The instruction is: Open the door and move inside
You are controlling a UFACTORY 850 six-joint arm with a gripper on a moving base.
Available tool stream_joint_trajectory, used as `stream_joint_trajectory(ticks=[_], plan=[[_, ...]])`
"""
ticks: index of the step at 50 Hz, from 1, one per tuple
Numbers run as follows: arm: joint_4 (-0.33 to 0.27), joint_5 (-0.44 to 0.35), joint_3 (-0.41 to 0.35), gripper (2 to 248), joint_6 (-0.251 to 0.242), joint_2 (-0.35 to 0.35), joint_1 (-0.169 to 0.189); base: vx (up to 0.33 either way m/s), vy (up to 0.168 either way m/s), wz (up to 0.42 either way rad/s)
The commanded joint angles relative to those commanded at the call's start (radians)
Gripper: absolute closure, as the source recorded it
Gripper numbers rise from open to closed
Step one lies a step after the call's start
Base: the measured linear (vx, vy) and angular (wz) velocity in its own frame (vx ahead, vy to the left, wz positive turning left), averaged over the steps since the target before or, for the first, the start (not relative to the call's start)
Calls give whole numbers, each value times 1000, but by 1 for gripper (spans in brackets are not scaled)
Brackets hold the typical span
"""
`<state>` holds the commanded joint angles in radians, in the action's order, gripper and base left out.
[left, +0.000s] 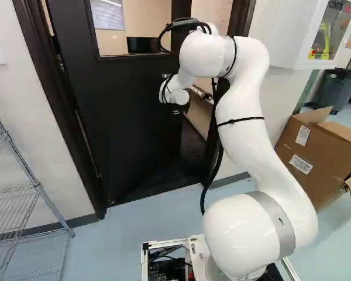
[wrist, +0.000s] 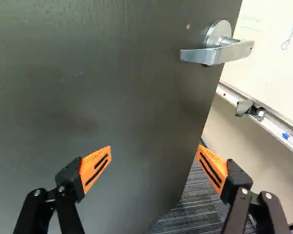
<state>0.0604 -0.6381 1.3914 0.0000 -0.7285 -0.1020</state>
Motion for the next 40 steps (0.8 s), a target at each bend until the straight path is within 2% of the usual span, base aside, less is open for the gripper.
stream_joint_trajectory(ticks=[10, 40], plan=[[0, 0, -25, 3, 0, 18, 0, 0, 0, 0], [0, 0, -213, 3, 0, 158, 4, 0, 0, 0]])
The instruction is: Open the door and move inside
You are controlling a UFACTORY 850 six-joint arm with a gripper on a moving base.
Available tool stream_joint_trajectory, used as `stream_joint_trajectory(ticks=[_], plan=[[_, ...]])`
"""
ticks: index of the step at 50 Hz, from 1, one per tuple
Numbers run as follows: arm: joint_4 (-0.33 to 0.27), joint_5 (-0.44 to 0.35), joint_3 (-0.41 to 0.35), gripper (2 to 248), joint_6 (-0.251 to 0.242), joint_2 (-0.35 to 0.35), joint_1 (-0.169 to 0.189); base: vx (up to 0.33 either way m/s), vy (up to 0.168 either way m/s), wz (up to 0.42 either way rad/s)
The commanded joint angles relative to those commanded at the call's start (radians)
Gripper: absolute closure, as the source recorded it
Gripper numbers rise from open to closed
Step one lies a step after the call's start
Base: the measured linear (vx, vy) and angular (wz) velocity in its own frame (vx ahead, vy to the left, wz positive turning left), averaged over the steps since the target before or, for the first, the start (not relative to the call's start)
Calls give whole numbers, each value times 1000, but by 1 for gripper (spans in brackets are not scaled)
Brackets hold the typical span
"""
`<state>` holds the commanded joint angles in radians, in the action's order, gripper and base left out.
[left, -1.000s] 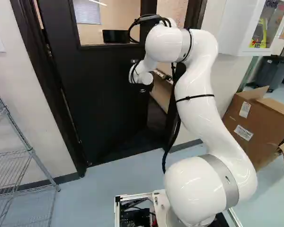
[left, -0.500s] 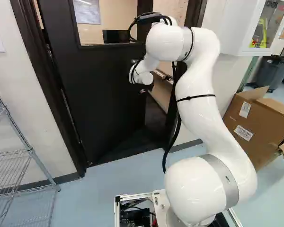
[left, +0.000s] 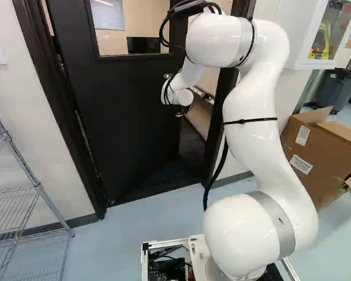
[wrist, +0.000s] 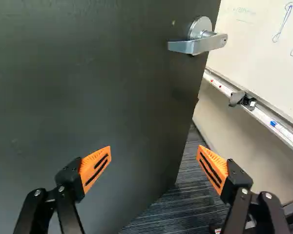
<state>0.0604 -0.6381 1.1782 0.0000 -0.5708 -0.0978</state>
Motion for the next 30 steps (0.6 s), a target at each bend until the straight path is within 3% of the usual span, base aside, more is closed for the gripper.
stream_joint_trajectory(ticks=[30], plan=[[-13, -12, -181, 3, 0, 140, 9, 0, 0, 0]])
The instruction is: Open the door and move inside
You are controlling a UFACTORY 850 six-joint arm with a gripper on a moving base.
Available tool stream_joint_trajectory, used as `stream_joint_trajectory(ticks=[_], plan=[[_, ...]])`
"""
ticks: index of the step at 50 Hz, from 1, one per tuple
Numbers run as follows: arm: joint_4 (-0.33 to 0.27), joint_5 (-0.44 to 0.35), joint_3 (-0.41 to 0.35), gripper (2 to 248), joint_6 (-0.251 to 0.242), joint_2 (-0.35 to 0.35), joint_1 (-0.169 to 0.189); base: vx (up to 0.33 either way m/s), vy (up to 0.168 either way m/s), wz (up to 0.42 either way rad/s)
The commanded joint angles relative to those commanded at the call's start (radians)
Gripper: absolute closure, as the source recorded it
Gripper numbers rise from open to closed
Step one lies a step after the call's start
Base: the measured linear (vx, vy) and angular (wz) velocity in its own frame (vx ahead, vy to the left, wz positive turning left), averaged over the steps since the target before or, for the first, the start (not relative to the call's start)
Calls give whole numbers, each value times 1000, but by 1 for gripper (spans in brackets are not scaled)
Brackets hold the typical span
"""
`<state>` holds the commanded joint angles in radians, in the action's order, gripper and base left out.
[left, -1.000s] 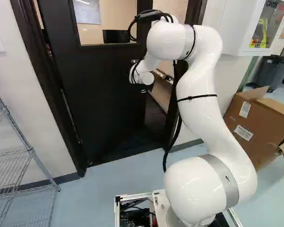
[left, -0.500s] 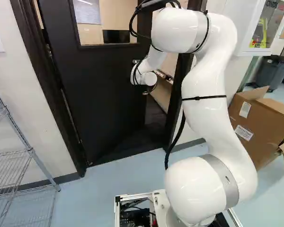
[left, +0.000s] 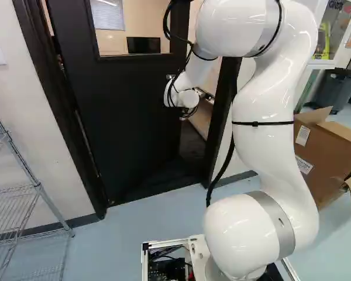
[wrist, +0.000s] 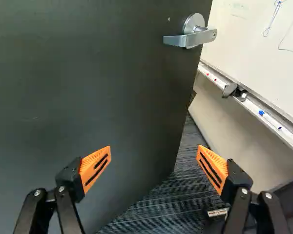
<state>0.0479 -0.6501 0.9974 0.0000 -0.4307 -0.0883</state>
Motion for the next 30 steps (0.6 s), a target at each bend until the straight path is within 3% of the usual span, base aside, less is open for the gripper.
stream_joint_trajectory(ticks=[30], plan=[[-58, -42, -173, 3, 0, 142, 17, 0, 0, 0]])
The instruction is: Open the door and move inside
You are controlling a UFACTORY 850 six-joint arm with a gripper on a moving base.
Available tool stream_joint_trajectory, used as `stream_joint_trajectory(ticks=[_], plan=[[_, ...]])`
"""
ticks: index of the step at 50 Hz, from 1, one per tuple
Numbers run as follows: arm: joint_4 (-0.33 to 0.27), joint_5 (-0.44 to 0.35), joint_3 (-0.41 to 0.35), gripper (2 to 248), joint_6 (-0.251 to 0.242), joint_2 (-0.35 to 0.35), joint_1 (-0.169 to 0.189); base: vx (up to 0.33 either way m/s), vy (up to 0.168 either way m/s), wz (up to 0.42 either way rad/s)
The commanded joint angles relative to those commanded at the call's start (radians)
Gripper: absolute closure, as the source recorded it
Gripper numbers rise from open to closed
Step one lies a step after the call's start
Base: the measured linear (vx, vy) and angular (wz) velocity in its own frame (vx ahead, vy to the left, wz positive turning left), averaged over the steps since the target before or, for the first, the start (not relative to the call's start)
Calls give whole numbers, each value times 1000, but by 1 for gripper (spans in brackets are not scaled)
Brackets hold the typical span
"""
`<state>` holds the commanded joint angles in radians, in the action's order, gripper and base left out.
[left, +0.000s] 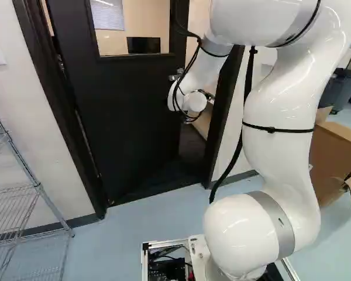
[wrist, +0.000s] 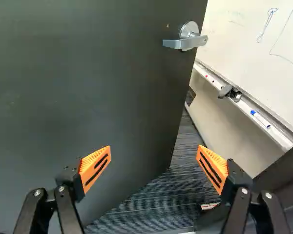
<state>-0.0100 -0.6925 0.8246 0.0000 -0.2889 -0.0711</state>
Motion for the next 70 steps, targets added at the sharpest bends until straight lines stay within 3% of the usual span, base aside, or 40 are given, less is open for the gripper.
stream_joint_trajectory(ticks=[26, 70], plan=[[-100, -35, -147, 3, 0, 128, 29, 0, 0, 0], [-112, -37, -383, 3, 0, 354, 91, 0, 0, 0]])
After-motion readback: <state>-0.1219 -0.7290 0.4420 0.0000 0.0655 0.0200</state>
